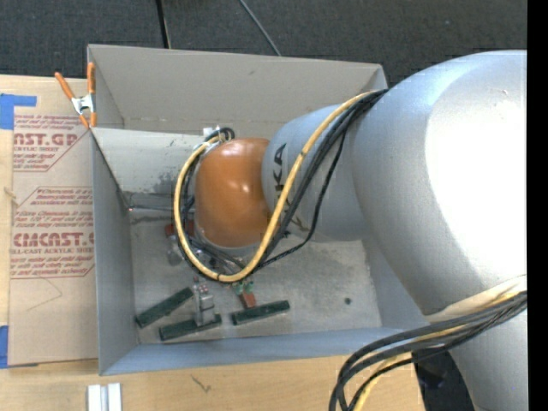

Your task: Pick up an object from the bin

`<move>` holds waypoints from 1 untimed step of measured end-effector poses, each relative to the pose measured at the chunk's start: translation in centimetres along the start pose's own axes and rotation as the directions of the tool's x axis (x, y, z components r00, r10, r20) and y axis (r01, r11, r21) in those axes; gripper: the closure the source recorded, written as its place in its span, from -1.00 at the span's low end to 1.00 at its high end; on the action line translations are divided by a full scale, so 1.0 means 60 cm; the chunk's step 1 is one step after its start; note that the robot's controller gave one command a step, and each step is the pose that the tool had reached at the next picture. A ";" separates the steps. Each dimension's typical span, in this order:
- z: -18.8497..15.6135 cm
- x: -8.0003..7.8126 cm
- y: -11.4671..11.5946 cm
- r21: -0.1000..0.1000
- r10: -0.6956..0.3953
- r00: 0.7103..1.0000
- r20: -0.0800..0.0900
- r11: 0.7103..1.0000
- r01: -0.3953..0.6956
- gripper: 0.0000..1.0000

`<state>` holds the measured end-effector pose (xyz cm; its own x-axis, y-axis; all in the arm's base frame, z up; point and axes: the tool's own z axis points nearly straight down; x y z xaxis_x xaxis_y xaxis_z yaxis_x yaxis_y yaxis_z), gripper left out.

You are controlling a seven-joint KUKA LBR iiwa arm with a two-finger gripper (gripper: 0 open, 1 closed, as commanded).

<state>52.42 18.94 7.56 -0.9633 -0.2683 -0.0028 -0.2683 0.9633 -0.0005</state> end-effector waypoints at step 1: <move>0.009 0.003 0.012 0.000 -0.013 1.000 -0.001 1.000 0.013 -1.00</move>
Offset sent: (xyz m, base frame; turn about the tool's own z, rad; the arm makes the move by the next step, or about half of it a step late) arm 0.0211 0.0161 0.0579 -0.3233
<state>52.06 19.58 7.03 -0.9598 -0.2806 -0.0015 -0.2806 0.9598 0.0000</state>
